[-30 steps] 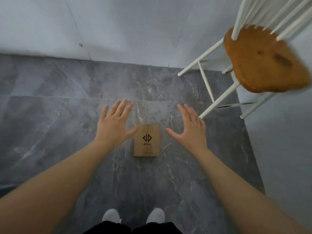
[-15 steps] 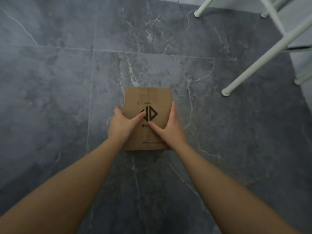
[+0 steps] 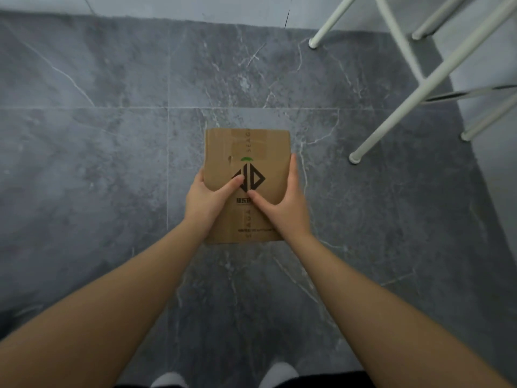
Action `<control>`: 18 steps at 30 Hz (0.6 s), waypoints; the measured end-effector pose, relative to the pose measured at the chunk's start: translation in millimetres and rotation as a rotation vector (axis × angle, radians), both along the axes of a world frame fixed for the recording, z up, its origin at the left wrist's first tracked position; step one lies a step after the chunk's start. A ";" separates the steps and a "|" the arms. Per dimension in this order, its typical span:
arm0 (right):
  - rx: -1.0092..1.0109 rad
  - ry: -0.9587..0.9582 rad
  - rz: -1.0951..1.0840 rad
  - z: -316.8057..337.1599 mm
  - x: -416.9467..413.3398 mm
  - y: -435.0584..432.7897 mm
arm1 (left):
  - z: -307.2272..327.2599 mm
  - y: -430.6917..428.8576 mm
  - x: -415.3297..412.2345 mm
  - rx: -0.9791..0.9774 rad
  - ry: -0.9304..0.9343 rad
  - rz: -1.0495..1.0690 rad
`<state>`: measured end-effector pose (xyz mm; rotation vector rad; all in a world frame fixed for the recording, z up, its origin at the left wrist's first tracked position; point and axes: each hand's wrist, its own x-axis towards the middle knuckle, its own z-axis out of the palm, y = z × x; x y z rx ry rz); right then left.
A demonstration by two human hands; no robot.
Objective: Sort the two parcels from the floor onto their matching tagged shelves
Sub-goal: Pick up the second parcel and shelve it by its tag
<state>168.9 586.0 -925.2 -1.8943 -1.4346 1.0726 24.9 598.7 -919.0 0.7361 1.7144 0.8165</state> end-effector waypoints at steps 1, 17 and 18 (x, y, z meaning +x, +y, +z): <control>0.026 0.004 -0.001 29.8 -0.5 0.8 | 29.8 -0.3 -0.9 0.024 -0.010 0.008; 0.678 0.144 0.019 665.5 -30.5 71.4 | 660.5 55.1 -40.4 0.674 -0.142 0.030; 0.721 0.152 0.018 700.5 -32.7 73.1 | 695.7 56.3 -42.6 0.720 -0.146 0.022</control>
